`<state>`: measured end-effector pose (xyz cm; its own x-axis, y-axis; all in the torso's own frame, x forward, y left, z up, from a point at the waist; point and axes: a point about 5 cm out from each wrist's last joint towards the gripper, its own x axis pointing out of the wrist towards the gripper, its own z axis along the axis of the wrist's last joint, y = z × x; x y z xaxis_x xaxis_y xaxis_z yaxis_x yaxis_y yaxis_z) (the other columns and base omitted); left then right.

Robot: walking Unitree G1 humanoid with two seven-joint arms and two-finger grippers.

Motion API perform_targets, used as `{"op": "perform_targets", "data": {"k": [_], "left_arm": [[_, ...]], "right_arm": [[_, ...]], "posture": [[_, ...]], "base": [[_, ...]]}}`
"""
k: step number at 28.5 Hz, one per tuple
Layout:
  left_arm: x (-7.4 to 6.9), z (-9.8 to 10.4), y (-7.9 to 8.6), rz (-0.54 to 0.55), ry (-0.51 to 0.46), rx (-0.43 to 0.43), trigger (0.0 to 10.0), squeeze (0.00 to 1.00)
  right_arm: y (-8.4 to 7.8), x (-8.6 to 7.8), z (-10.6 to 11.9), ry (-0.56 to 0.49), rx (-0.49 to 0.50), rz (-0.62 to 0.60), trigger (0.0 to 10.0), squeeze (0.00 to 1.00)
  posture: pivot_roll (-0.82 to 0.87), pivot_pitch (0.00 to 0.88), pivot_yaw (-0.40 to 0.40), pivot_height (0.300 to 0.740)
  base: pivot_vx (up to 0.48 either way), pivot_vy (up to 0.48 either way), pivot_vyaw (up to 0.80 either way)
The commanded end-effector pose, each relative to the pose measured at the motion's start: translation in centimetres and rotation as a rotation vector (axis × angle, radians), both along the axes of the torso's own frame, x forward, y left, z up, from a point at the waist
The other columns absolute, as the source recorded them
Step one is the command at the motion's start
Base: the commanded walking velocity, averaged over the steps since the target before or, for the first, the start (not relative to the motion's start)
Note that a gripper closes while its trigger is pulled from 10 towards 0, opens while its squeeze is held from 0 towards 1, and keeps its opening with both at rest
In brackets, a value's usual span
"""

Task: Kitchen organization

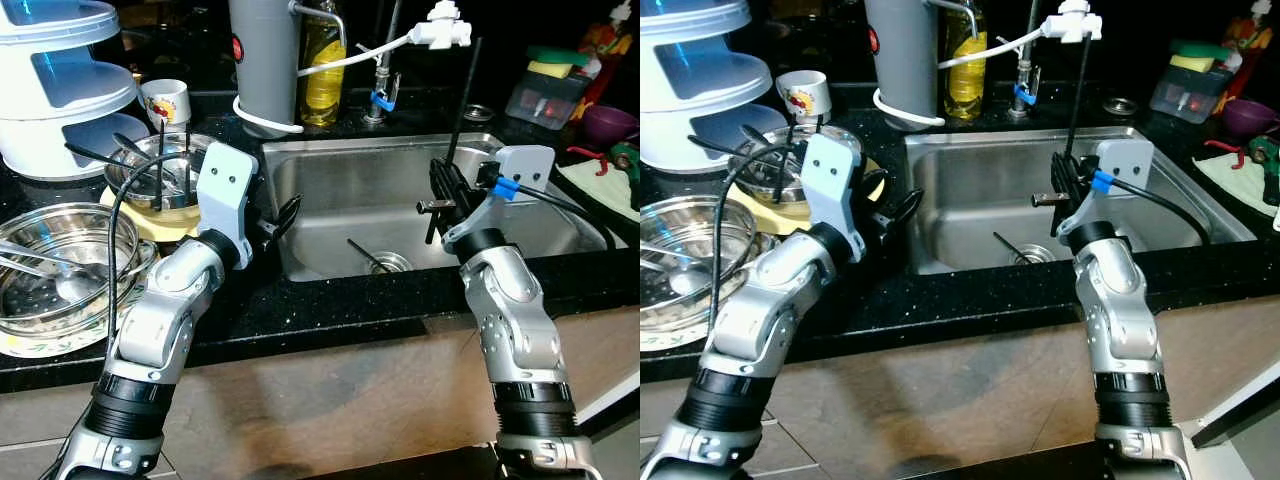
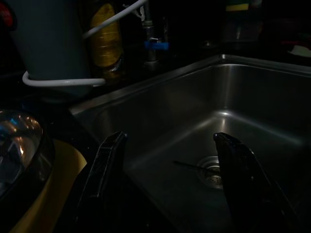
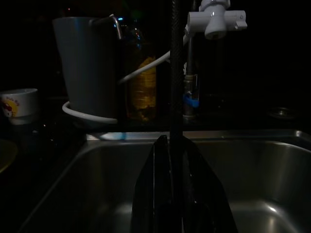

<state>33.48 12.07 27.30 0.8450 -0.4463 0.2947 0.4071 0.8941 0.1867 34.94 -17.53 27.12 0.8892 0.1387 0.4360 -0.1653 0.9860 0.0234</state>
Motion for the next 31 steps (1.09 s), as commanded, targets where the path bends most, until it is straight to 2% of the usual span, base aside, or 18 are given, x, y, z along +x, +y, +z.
{"op": "perform_targets", "data": {"k": [1, 5, 16, 21, 28, 31], "left_arm": [[-0.2, -0.3, 0.0, 0.007, 0.008, 0.004, 10.0, 0.0], [0.0, -0.3, 0.3, 0.02, 0.027, -0.022, 10.0, 0.0], [0.6, -0.2, 0.6, 0.025, 0.024, -0.002, 10.0, 0.0], [0.7, 0.2, 0.4, -0.035, 0.014, 0.069, 10.0, 0.0], [0.1, 0.2, 0.8, -0.081, 0.022, 0.113, 10.0, 0.0], [-0.4, 0.3, 1.0, -0.124, 0.027, 0.165, 10.0, 0.0]], "right_arm": [[-0.2, 0.1, 0.3, -0.018, -0.016, -0.009, 10.0, 0.0], [0.0, 0.4, 0.4, -0.026, -0.026, 0.0, 10.0, 0.0], [1.0, 2.3, 0.9, -0.057, -0.033, 0.052, 10.0, 0.0], [2.6, 4.3, 0.5, -0.014, -0.037, 0.148, 10.0, 0.0], [4.2, 5.3, 0.4, 0.023, -0.017, 0.216, 10.0, 0.0], [5.3, 5.8, 0.1, 0.061, -0.073, 0.253, 10.0, 0.0]], "posture": [[-0.09, 0.158, -0.05, 0.74], [-0.09, 0.17, -0.046, 0.74], [-0.09, 0.193, -0.044, 0.74], [-0.07, 0.23, -0.041, 0.74], [-0.06, 0.269, -0.025, 0.74], [-0.05, 0.291, -0.02, 0.74]], "base": [[0.0, -0.48, 0.0], [0.0, -0.071, 0.0], [0.0, 0.0, 0.0], [0.0, 0.0, 0.0], [0.0, 0.0, 0.0], [0.0, 0.0, 0.0]]}}
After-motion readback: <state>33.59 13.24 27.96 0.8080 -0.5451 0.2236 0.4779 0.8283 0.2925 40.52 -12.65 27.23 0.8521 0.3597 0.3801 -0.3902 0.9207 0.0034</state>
